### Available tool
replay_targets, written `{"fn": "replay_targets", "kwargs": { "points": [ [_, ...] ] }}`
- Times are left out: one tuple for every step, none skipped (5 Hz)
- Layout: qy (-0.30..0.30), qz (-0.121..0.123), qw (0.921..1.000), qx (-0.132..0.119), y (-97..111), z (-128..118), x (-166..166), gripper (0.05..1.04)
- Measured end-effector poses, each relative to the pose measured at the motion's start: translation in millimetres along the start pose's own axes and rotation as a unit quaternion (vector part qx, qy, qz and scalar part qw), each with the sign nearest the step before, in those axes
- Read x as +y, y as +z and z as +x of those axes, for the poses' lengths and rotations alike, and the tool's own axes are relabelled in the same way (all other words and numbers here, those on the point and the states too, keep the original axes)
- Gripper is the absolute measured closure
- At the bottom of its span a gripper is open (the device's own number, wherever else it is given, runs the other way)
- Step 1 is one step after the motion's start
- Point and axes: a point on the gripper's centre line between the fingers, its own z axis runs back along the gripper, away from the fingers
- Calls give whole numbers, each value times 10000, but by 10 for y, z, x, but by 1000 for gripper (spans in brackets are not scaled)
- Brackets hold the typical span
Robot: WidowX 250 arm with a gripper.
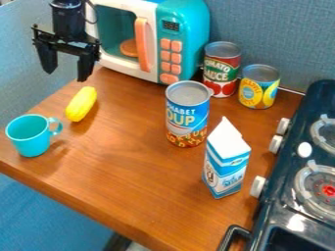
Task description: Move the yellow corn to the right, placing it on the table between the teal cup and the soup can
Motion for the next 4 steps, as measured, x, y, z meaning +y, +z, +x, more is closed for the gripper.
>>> {"fn": "replay_targets", "kwargs": {
  "points": [
    [-32,-19,9998,219,-146,-37,-27,82],
    [-116,-147,9994,285,-275,-25,-86,82],
    [-125,-96,9989,436,-483,-1,-99,82],
    [-77,-30,9988,476,-586,100,-77,82]
  ]
}}
